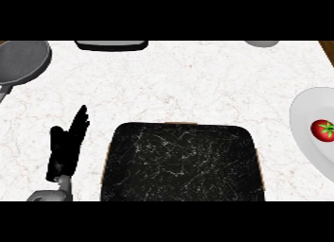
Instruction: Pick the tomato from the tray and place it in the plate
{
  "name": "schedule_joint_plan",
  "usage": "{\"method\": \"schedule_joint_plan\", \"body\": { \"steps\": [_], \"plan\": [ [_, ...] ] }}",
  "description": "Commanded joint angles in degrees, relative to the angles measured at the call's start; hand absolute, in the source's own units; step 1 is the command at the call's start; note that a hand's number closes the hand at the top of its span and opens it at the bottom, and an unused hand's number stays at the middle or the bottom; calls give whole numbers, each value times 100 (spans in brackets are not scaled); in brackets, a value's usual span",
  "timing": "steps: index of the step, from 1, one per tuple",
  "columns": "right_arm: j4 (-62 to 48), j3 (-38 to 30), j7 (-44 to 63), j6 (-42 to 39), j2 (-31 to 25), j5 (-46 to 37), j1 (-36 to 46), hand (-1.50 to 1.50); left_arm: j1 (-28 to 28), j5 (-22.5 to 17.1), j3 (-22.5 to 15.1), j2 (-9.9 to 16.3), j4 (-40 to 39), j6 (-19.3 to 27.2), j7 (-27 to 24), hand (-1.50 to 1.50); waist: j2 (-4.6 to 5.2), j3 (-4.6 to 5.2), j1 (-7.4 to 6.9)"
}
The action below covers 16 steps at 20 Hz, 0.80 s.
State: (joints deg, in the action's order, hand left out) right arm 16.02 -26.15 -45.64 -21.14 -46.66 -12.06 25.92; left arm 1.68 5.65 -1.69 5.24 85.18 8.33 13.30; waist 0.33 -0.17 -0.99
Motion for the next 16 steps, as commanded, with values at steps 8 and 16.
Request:
{"method": "schedule_joint_plan", "body": {
  "steps": [8,16],
  "plan": [
    [-600,31,-415,-126,-448,-109,25,-150,105,-183,236,204,167,-233,192,0,29,-13,-63],
    [-720,-12,-777,221,-365,-87,-266,-150,317,31,135,-73,-475,-36,-259,0,37,-16,-17]
  ]
}}
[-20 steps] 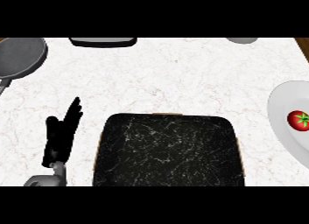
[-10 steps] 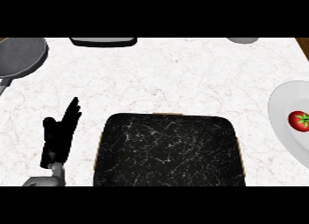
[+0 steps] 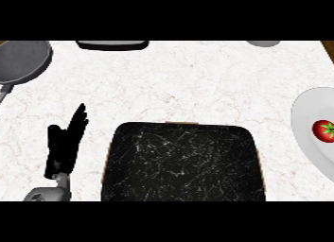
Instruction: Pick the tomato from the tray and place it in the plate
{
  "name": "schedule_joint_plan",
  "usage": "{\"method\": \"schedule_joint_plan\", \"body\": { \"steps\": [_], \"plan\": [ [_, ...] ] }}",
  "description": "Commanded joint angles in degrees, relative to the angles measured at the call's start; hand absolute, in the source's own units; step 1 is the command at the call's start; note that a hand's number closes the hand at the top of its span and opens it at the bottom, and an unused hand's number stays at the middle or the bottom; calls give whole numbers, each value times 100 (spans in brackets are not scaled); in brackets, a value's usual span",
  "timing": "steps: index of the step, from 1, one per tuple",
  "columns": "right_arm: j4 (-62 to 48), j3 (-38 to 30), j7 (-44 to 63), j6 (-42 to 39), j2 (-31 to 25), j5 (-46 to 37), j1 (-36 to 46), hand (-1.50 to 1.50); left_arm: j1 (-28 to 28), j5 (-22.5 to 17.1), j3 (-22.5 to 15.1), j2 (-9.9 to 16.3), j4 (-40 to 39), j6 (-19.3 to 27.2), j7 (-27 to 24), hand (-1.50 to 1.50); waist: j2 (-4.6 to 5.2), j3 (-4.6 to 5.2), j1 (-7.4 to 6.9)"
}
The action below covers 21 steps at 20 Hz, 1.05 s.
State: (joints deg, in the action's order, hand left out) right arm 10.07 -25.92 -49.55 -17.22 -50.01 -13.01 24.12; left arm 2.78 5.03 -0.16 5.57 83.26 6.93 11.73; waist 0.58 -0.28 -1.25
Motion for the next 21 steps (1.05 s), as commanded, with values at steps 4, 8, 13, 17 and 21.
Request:
{"method": "schedule_joint_plan", "body": {
  "steps": [4,8,13,17,21],
  "plan": [
    [-184,-228,-413,-388,-278,192,-126,-150,86,-7,92,67,-160,-39,-42,0,33,-20,-20],
    [-206,-288,-413,-358,-294,255,-204,-150,6,40,-6,-10,-12,-7,44,0,11,-13,-11],
    [-301,-435,-318,-31,-351,361,-392,-150,-84,36,-193,-109,421,-25,416,0,11,-27,-46],
    [-260,-431,-195,-79,-463,350,-319,-150,34,107,-77,-76,129,61,150,0,27,-28,-49],
    [-281,-432,-250,291,-278,326,-424,-150,256,53,30,-22,-39,27,264,0,33,-27,-24]
  ]
}}
